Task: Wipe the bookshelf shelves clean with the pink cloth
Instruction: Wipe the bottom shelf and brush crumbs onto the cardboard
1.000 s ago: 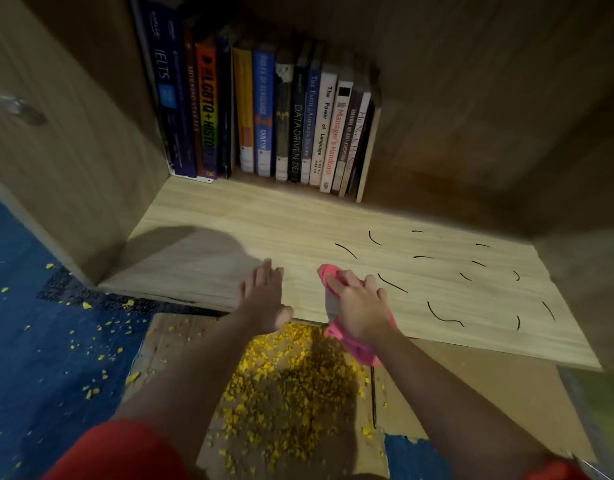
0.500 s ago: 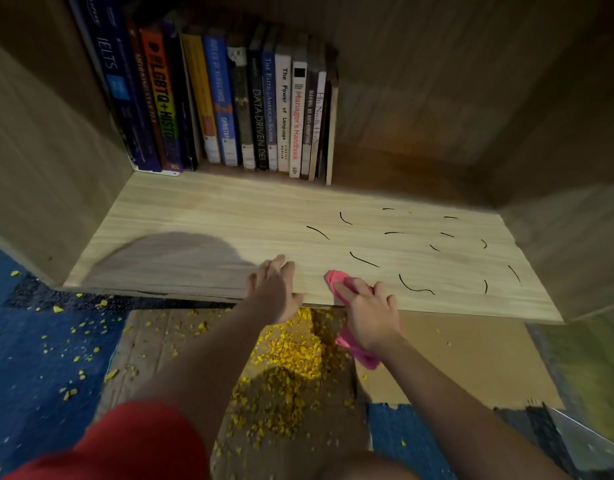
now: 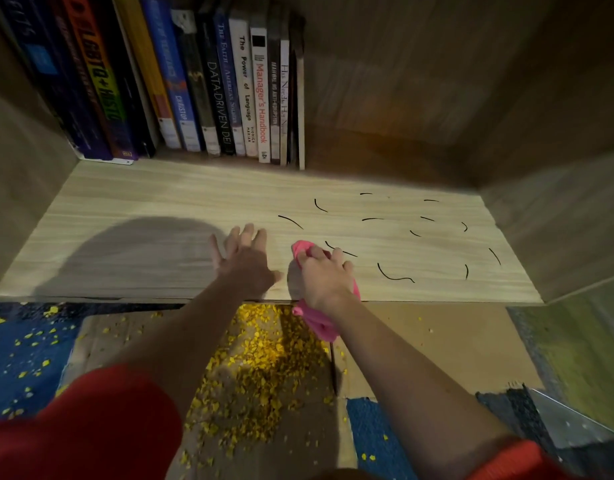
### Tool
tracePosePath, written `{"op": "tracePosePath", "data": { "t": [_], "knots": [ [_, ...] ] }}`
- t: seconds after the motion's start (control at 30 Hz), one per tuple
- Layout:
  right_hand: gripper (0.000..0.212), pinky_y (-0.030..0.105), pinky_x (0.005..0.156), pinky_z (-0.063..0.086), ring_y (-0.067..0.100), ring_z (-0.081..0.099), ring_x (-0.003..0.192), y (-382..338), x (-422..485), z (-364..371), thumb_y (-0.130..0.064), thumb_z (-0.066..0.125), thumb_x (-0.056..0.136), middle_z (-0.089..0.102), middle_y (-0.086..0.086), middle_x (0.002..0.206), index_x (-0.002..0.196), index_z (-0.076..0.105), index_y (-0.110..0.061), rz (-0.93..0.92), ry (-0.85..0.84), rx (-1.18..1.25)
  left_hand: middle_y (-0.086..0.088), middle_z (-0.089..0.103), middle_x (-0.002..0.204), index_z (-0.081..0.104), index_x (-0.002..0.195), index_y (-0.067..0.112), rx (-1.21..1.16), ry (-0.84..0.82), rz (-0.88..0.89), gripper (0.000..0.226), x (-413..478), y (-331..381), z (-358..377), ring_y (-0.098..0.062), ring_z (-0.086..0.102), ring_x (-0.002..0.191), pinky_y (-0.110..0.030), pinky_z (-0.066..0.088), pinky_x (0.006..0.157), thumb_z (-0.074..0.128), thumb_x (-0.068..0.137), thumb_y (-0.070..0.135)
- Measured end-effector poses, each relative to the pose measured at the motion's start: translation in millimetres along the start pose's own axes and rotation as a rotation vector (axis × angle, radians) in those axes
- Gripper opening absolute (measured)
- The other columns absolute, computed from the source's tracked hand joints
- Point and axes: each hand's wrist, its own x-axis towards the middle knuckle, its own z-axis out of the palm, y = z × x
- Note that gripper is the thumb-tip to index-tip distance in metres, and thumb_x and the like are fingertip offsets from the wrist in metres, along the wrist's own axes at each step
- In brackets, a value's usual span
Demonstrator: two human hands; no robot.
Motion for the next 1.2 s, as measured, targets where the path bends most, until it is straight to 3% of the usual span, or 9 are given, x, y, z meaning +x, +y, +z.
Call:
{"op": "tracePosePath", "data": {
  "t": [0.13, 0.3, 0.4, 0.6, 0.77, 0.87, 1.0, 1.2],
  "knots": [
    [0.06, 0.048, 0.102, 0.028, 0.036, 0.024, 0.129, -2.8, 18.6, -2.0, -0.014, 0.056, 0.088, 0.025, 0.003, 0.146, 0.142, 0.029, -0.016, 0.025, -0.008, 0.065, -0.002, -0.015, 0.157, 0.003, 0.151, 0.02, -0.117, -0.03, -0.04, 0.094, 12.5, -10.6, 3.0, -0.026, -0.021, 0.142, -0.054, -0.015, 0.109, 0.055, 0.083, 0.059],
    [0.083, 0.05, 0.102, 0.027, 0.036, 0.021, 0.131, -11.4, 49.2, -9.5, -0.018, 0.071, 0.08, 0.02, 0.003, 0.15, 0.146, 0.021, -0.012, 0.061, -0.014, 0.143, -0.004, -0.023, 0.155, -0.008, 0.15, 0.024, -0.177, -0.076, -0.005, 0.096, 15.2, -17.9, 10.2, -0.025, -0.026, 0.14, -0.054, -0.014, 0.11, 0.053, 0.084, 0.058],
    [0.081, 0.049, 0.098, 0.03, 0.034, 0.025, 0.126, -10.3, 62.6, -12.1, -0.017, 0.074, 0.077, 0.024, 0.001, 0.146, 0.144, 0.027, -0.014, 0.048, -0.005, 0.154, -0.003, -0.028, 0.153, -0.013, 0.149, 0.023, -0.152, -0.106, 0.0, 0.097, 18.3, -18.6, 10.9, -0.026, -0.028, 0.139, -0.055, -0.014, 0.109, 0.05, 0.084, 0.061],
    [0.083, 0.051, 0.099, 0.031, 0.033, 0.026, 0.125, 0.6, 22.6, 2.9, -0.032, 0.075, 0.075, 0.02, -0.008, 0.151, 0.143, 0.029, -0.019, -0.041, 0.012, 0.145, -0.002, -0.031, 0.152, -0.015, 0.149, 0.022, -0.14, -0.148, 0.002, 0.099, 19.8, -17.7, 8.6, -0.028, -0.03, 0.138, -0.056, -0.015, 0.108, 0.047, 0.084, 0.064],
    [0.087, 0.049, 0.098, 0.032, 0.031, 0.029, 0.12, 1.5, 41.4, -7.8, -0.025, 0.078, 0.072, 0.022, -0.009, 0.15, 0.144, 0.028, -0.02, -0.036, -0.001, 0.149, -0.003, -0.032, 0.151, -0.016, 0.148, 0.023, -0.118, -0.171, 0.004, 0.099, 20.3, -17.2, 7.8, -0.028, -0.03, 0.138, -0.056, -0.014, 0.108, 0.046, 0.083, 0.065],
    [0.077, 0.048, 0.098, 0.031, 0.032, 0.029, 0.122, -2.9, 54.5, -14.4, -0.015, 0.07, 0.08, 0.023, -0.005, 0.15, 0.144, 0.029, -0.019, -0.006, 0.017, 0.168, -0.004, -0.033, 0.151, -0.017, 0.148, 0.023, -0.108, -0.181, -0.002, 0.1, 19.9, -17.4, 6.8, -0.028, -0.031, 0.138, -0.056, -0.015, 0.108, 0.046, 0.083, 0.066],
    [0.082, 0.049, 0.099, 0.031, 0.032, 0.028, 0.124, -7.2, 32.0, -2.6, -0.029, 0.074, 0.076, 0.023, -0.005, 0.15, 0.143, 0.029, -0.018, -0.052, 0.026, 0.135, -0.006, -0.034, 0.15, -0.02, 0.147, 0.021, -0.107, -0.204, 0.018, 0.1, 20.4, -18.1, 4.6, -0.031, -0.032, 0.137, -0.058, -0.015, 0.107, 0.044, 0.084, 0.066],
    [0.082, 0.051, 0.102, 0.031, 0.032, 0.028, 0.123, -12.8, 67.4, -20.4, -0.024, 0.077, 0.074, 0.029, -0.004, 0.146, 0.142, 0.032, -0.018, -0.038, 0.001, 0.143, -0.008, -0.035, 0.15, -0.022, 0.146, 0.019, -0.086, -0.219, 0.026, 0.1, 20.2, -17.1, 4.4, -0.033, -0.031, 0.137, -0.059, -0.014, 0.107, 0.038, 0.084, 0.069]
  ]
}}
